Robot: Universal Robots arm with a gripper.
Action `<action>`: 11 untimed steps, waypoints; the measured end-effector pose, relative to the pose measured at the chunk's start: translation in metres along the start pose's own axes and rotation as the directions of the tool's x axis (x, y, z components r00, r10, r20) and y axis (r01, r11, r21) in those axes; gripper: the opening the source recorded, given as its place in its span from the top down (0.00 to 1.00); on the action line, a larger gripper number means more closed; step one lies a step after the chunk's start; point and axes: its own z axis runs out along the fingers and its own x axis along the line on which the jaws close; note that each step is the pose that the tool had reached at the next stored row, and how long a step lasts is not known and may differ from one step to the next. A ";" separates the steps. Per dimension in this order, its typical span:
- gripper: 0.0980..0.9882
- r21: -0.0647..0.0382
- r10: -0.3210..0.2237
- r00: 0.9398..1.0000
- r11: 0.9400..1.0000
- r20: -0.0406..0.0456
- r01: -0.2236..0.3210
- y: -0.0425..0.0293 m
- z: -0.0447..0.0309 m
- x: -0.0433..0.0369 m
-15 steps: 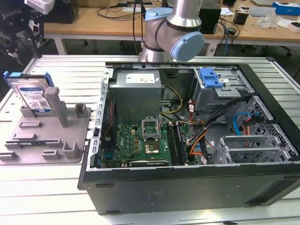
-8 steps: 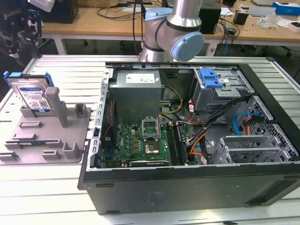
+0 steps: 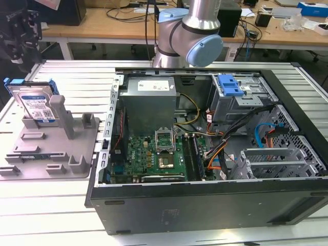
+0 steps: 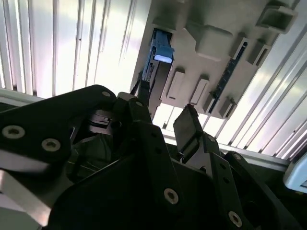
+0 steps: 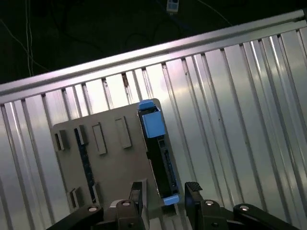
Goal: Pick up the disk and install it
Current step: 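Pick up the disk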
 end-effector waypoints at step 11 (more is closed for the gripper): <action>0.57 0.000 -0.075 0.997 0.997 -0.009 0.075 0.0000 0.0000 -0.0006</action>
